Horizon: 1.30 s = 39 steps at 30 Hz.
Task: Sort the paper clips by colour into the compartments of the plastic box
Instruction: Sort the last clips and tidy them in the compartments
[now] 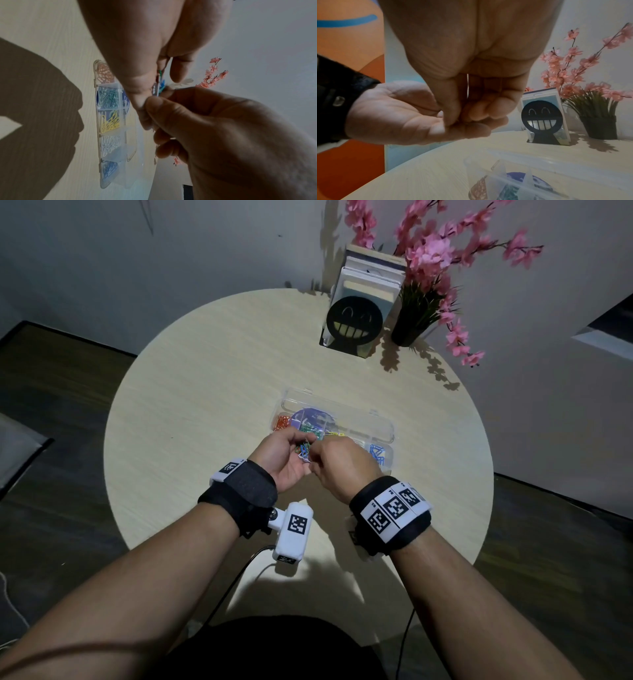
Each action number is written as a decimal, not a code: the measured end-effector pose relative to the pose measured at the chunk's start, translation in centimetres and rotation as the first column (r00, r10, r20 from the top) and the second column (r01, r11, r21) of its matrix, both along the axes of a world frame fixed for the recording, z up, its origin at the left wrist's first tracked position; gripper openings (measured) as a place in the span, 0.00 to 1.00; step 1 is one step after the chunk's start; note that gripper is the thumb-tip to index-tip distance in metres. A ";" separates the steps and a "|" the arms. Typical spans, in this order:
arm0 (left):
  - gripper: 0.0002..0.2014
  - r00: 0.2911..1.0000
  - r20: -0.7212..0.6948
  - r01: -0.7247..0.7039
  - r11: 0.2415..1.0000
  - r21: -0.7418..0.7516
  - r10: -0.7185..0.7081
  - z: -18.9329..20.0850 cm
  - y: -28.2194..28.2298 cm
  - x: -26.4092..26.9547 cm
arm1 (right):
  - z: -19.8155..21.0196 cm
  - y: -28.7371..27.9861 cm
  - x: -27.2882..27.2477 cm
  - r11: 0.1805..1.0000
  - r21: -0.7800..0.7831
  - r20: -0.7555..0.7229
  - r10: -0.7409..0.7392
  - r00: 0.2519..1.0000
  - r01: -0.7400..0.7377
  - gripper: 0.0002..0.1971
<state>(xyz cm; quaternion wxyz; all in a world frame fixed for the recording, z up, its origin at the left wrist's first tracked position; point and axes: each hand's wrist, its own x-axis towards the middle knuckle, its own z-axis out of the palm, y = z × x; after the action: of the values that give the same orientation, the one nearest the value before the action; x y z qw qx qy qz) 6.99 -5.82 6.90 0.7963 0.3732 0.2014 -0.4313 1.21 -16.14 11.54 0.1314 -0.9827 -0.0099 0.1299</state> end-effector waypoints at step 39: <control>0.20 0.999 -0.036 -0.038 0.998 -0.057 0.036 0.1 1.2 0.4 | -0.6 -3.1 2.9 0.557 0.743 0.054 -0.604 0.795 0.372 0.14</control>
<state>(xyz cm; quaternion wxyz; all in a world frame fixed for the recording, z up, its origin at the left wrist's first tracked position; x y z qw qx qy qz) 7.37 -4.62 7.00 0.8110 0.3385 0.2097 -0.4287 4.10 -19.23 10.94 0.5205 -0.8268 0.1982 -0.0782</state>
